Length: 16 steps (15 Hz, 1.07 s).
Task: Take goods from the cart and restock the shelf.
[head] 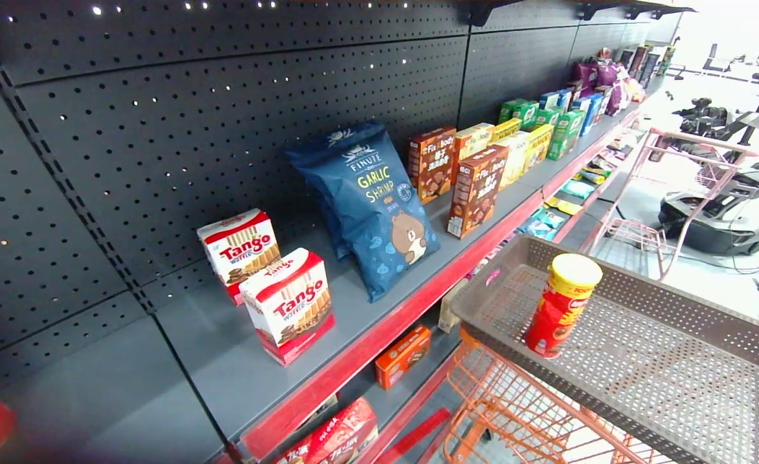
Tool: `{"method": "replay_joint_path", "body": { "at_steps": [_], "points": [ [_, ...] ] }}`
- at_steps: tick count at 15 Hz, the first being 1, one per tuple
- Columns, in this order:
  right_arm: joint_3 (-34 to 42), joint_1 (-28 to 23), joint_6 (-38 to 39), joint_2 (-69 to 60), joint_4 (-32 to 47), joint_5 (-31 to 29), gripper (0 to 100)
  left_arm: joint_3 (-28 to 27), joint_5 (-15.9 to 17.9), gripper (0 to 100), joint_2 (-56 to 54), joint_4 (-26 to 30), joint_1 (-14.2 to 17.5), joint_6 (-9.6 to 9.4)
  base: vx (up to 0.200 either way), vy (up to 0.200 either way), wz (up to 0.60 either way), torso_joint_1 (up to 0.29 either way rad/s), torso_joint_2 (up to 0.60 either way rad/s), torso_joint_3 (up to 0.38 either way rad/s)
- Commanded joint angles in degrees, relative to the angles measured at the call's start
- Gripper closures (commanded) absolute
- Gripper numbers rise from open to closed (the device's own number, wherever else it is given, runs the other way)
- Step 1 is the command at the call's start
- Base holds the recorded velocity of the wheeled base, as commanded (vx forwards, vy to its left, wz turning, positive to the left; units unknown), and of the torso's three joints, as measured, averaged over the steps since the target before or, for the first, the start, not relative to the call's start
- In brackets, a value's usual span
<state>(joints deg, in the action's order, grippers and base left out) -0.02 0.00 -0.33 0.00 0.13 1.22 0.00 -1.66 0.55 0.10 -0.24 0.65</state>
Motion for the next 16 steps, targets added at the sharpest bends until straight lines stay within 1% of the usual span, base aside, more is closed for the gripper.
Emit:
{"method": "replay_joint_path", "body": {
  "at_steps": [1,2,3,4,5,6,8,9,10,11,12,13,14,16],
  "points": [
    [-0.9,0.3,0.0,0.0,0.2,-0.3,0,0.0,0.0,0,0.1,0.0,0.0,-0.03,0.000,0.000,0.00,0.000,0.00,0.000],
    [-4.5,0.1,0.2,4.0,0.2,0.4,0,0.0,0.0,0,0.1,0.0,0.0,-0.03,0.000,0.000,0.00,0.000,0.00,0.000],
    [-12.9,0.5,1.6,20.8,-1.0,0.5,0,0.0,0.0,0,0.1,0.0,0.1,-0.03,0.000,0.000,0.00,0.000,0.00,0.000],
    [-15.0,-0.8,1.7,26.8,-4.7,-0.7,0,0.0,0.0,0,0.1,0.0,0.0,-0.03,0.000,0.000,0.00,0.000,0.00,0.000],
    [-16.4,-2.5,1.6,30.1,-7.3,-2.6,0,0.0,0.0,0,0.1,0.0,0.0,-0.03,0.000,0.000,0.00,0.000,0.00,0.000],
    [-19.8,-6.1,1.8,39.4,-9.5,-5.8,0,0.0,0.0,0,0.1,0.0,0.0,-0.03,0.000,0.000,0.00,0.000,0.00,0.000],
    [-22.5,-6.5,4.4,49.3,-12.3,-5.3,0,0.0,0.0,0,0.2,0.0,0.0,-0.03,0.000,0.000,0.00,0.000,0.00,0.000],
    [-22.6,-6.4,3.7,54.2,-17.4,-5.3,0,0.0,0.0,0,0.1,0.0,0.1,-0.03,0.000,0.000,0.00,0.000,0.00,0.000],
    [-22.6,-6.4,3.1,57.1,-20.7,-5.2,0,0.0,0.0,0,0.1,0.0,0.0,0.06,0.000,0.000,0.00,0.000,0.00,0.000],
    [-23.0,-6.3,2.9,62.8,-26.2,-5.0,0,0.0,0.0,0,0.1,0.0,0.0,-0.03,0.000,0.000,0.00,0.000,0.00,0.000],
    [-23.3,-6.7,3.1,67.3,-30.3,-1.7,0,0.0,0.0,0,0.1,0.0,0.1,-0.03,0.000,0.000,0.00,0.000,0.00,0.000],
    [-23.0,-7.3,3.2,68.9,-31.8,3.3,0,0.0,0.0,0,0.1,0.0,0.0,-0.03,0.000,0.000,0.00,0.000,0.00,0.000],
    [-23.2,-8.3,3.5,70.7,-32.5,7.0,0,0.0,0.0,0,0.1,0.0,0.0,-0.03,0.000,0.000,0.00,0.000,0.00,0.000],
    [-23.2,-9.2,3.4,74.1,-35.4,11.2,0,0.0,0.0,0,0.1,0.0,0.1,-0.03,0.000,0.000,0.00,0.000,0.00,0.000]
  ]
}}
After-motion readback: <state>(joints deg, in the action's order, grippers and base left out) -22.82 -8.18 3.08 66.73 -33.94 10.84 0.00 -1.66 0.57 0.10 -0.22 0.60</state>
